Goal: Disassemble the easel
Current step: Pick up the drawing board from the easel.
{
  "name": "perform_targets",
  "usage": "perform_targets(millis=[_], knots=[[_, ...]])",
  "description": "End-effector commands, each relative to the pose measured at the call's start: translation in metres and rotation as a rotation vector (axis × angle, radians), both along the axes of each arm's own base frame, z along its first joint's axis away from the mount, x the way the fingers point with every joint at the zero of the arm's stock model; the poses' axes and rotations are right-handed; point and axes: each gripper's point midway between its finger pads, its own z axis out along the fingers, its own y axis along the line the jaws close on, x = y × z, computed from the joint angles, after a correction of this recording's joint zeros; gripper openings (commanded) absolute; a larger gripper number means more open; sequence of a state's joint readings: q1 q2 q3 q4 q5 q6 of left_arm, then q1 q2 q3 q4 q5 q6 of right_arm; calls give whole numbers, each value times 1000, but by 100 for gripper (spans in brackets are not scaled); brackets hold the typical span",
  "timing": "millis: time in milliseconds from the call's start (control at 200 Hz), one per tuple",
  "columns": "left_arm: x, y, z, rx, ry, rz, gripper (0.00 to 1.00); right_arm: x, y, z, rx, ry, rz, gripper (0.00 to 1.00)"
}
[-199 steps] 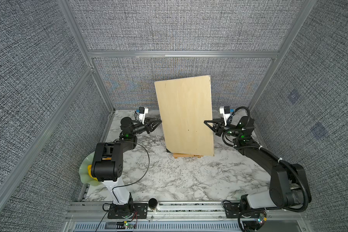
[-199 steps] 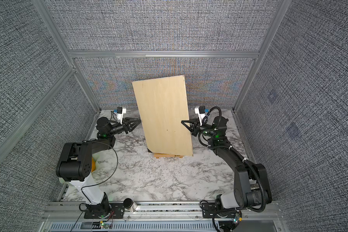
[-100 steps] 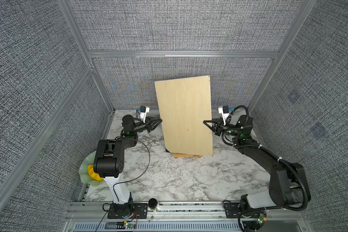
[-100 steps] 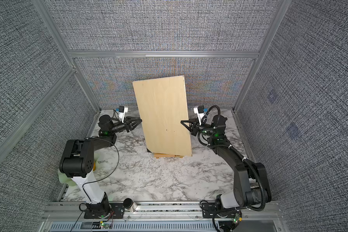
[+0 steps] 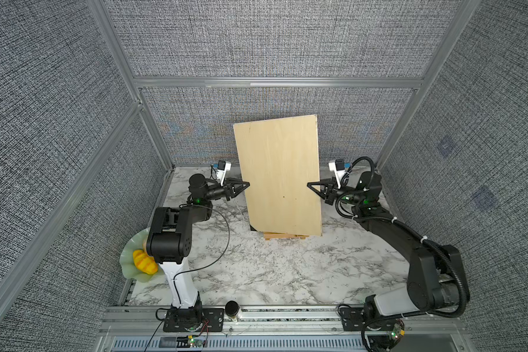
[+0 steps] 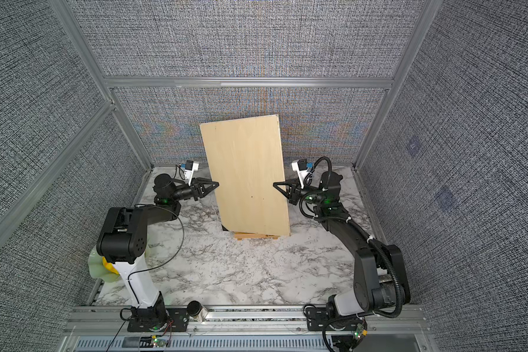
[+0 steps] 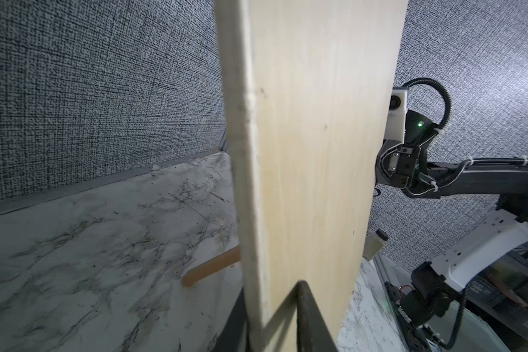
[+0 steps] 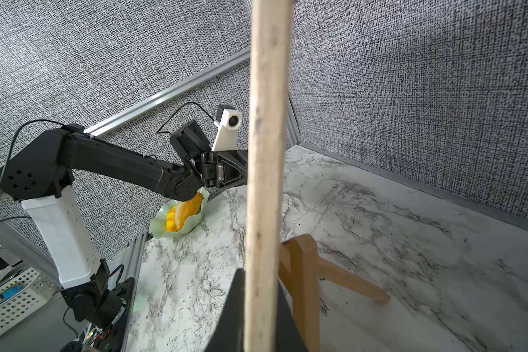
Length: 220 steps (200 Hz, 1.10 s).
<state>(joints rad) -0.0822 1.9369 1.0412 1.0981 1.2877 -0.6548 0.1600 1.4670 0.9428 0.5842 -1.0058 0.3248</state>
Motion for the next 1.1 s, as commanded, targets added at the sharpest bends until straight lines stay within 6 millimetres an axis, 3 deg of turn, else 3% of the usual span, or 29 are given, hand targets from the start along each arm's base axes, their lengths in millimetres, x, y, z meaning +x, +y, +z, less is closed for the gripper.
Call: perform_targets(millis=[0,150,600,921,1096], knots=[[2,-3,16,-7,-99,34,8,1,3,11,-44,-148,-7,0],[-2,-2,23,-4,-114,34,0,1,4,12,-60,-160,-23,0],[-34,-8,83,62,-258,66,0,-5,30,30,-131,-224,3,0],[-62,12,107,255,-267,246,0,-27,86,41,-179,-182,119,0],[-74,30,111,338,-224,358,0,-39,124,27,-233,-119,186,0]])
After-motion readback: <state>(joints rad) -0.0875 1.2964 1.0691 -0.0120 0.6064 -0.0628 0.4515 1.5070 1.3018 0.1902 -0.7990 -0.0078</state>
